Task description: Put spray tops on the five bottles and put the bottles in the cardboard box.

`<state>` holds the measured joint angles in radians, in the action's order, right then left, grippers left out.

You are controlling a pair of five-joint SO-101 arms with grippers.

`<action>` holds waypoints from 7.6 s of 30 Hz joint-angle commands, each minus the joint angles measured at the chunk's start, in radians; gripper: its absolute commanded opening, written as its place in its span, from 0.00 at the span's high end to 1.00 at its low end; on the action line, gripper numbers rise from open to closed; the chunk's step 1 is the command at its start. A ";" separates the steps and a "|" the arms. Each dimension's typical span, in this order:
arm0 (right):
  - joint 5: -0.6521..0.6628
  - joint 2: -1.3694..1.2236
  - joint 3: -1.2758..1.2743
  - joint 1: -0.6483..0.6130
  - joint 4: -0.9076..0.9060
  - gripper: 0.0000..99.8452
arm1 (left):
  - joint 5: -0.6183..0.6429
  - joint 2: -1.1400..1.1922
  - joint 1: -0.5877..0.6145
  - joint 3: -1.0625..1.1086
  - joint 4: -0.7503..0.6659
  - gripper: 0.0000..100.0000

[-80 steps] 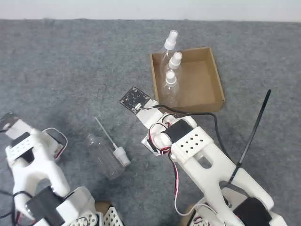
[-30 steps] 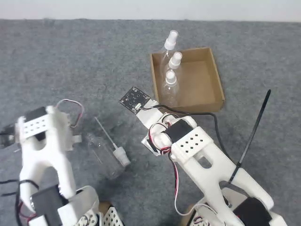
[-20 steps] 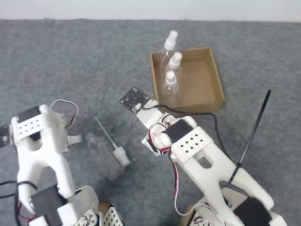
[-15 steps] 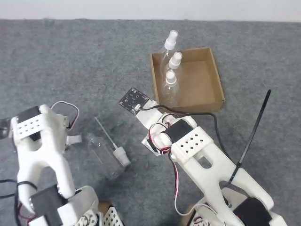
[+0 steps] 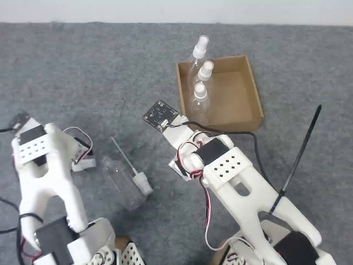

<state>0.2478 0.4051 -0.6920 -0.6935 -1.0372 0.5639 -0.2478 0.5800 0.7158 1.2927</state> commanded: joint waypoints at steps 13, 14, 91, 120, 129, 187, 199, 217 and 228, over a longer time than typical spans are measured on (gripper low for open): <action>0.015 0.056 0.015 0.019 0.015 0.87 | -0.431 -0.009 0.002 -0.056 0.012 0.77; 0.015 0.056 0.015 0.019 0.015 0.87 | -0.453 -0.009 0.002 -0.056 0.012 0.77; 0.015 0.051 0.014 0.019 0.027 0.87 | -1.846 0.282 -0.032 -0.170 -0.037 0.97; 0.015 0.051 0.014 0.019 0.027 0.87 | -1.372 0.282 -0.003 -0.292 0.241 0.99; 0.015 0.051 0.014 0.019 0.027 0.87 | -1.289 0.282 0.057 -0.289 0.245 0.99; 0.015 0.051 0.012 0.013 0.028 0.87 | -0.382 0.281 -0.193 -0.578 0.262 0.99; 0.015 0.051 0.012 0.013 0.028 0.87 | -0.333 0.279 -0.203 -0.642 0.264 0.99; 0.015 0.051 0.012 0.013 0.028 0.87 | -0.333 0.084 -0.204 -0.631 0.269 0.99; 0.015 0.051 0.012 0.013 0.028 0.87 | -0.293 -0.086 -0.204 -0.630 0.318 0.99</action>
<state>0.2478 0.4051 -0.6920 -0.6935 -1.0265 0.2325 -0.2110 0.3836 0.1266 1.5904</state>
